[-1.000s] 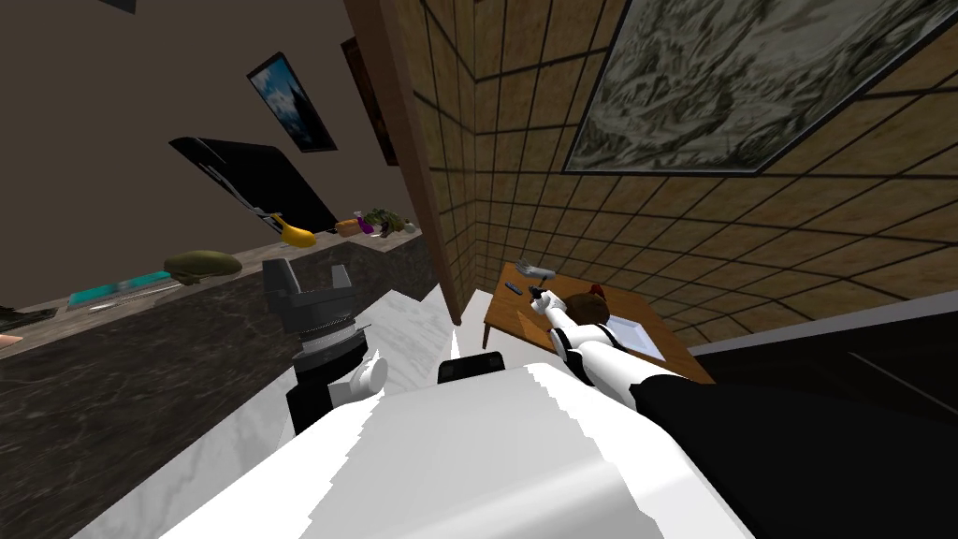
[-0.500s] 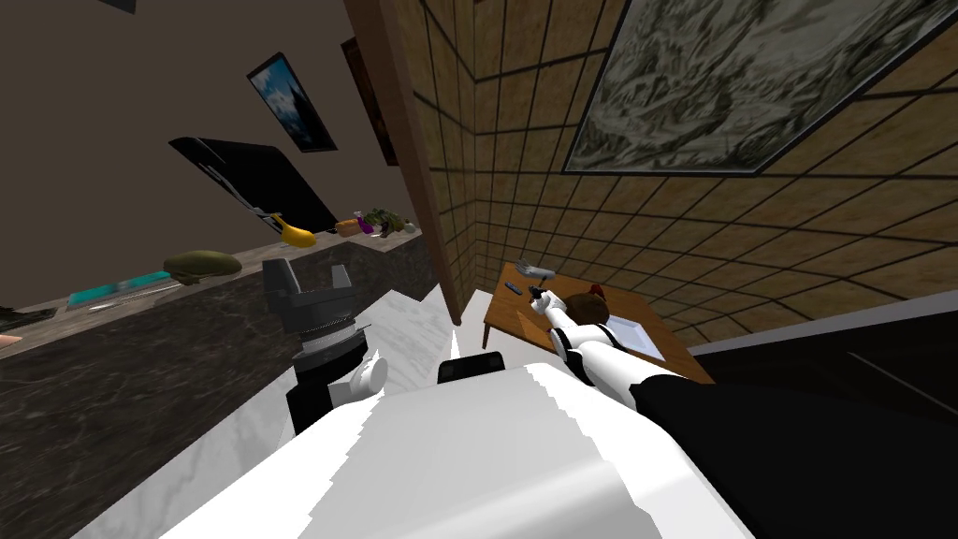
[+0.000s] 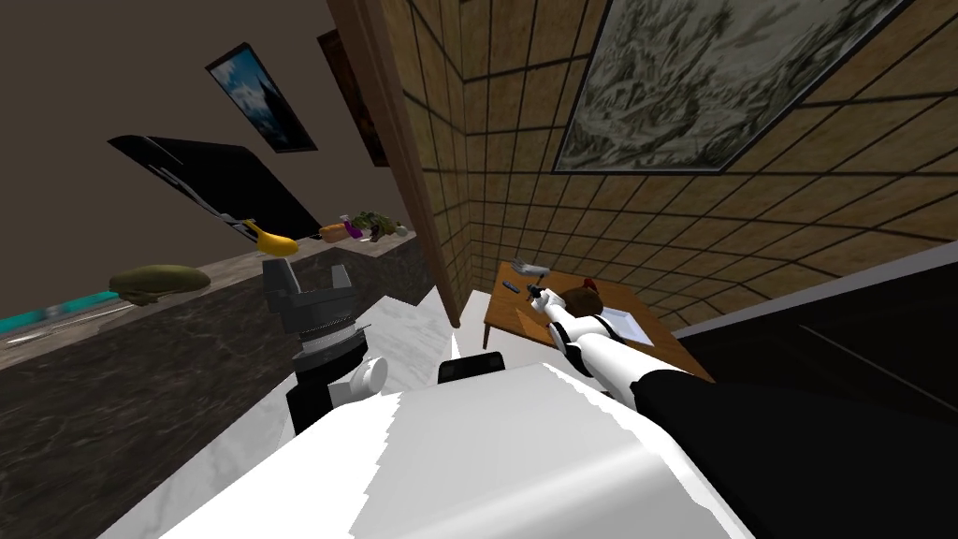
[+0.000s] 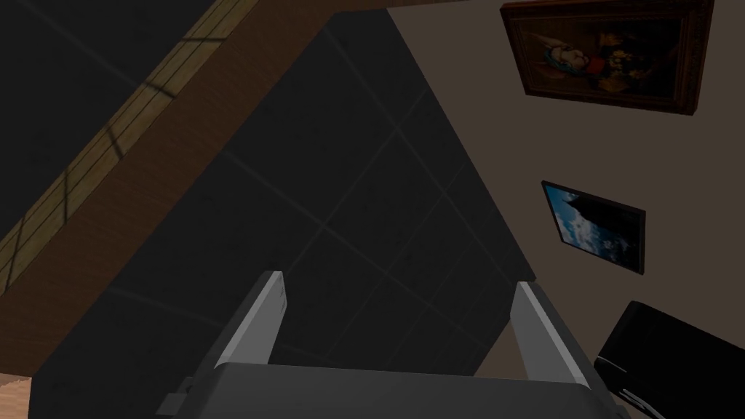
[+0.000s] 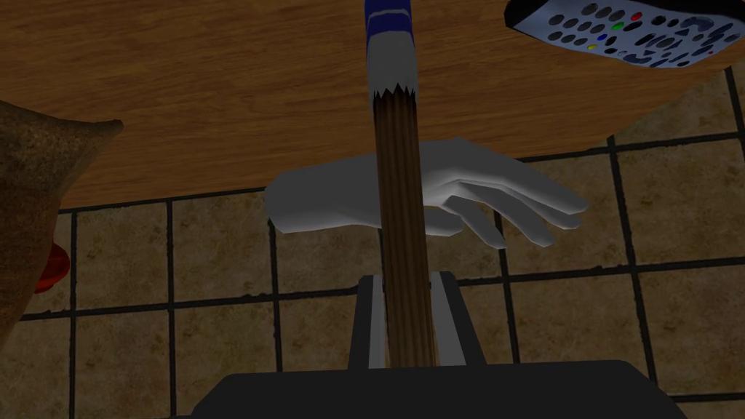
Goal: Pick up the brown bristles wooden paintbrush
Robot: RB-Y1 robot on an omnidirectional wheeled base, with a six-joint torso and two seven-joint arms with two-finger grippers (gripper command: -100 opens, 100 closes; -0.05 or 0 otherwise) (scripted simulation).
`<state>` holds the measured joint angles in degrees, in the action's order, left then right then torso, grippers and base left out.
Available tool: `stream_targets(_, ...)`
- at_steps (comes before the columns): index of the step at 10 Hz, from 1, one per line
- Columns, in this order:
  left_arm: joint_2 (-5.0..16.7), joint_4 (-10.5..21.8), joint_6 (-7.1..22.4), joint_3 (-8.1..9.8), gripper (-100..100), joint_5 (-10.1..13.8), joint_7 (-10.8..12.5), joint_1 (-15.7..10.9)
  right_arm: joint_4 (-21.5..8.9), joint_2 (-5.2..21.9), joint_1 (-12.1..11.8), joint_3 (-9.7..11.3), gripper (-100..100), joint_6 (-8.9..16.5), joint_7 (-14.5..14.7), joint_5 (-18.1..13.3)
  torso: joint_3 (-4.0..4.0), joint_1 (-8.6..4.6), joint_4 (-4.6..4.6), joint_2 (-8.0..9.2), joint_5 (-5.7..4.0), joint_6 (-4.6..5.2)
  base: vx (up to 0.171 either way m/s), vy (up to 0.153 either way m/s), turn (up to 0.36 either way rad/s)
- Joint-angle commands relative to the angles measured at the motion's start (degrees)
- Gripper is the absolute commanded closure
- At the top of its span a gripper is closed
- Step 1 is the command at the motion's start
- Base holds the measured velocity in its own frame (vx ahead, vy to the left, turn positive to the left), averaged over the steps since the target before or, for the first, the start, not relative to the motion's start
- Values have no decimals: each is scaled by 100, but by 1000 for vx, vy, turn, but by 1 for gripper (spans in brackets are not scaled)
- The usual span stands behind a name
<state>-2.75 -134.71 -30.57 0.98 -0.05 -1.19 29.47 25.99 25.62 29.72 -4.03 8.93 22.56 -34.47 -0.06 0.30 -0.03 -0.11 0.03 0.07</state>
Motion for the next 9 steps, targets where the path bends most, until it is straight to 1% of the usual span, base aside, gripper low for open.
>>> stream_targets(1, 0, 0, 0, 0, 0, 0, 0, 0, 33, 46, -5, 176, 100, -9, 49, 206, 0, 0, 0, 0, 0, 0, 12, 55, -61)
stream_targets(4, 0, 0, 0, 0, 0, 0, 0, 0, -329, 177, 219, 564, 100, -280, -11, 407, 3, -10, 1, 4, 0, 4, 18, 58, -133)
stream_targets(5, 0, 0, 0, 0, 0, 0, 0, 0, -329, 177, 219, 564, 100, -280, -11, 407, 3, -5, 0, 5, 1, 4, 2, 53, -52)
stream_targets(7, 0, 0, 0, 0, 0, 0, 0, 0, -570, 264, 368, 822, 100, -460, -50, 541, 4, -11, 2, 7, 1, 1, 14, 53, -104)
stream_targets(8, 0, 0, 0, 0, 0, 0, 0, 0, -444, 260, 295, 828, 100, -378, -28, 601, 3, -6, 1, 5, 2, 3, 9, 34, -36)
stream_targets(9, 0, 0, 0, 0, 0, 0, 0, -1, -446, 269, 294, 856, 0, -385, -30, 626, 3, -14, 1, 6, 0, -2, 1, 6, 5)
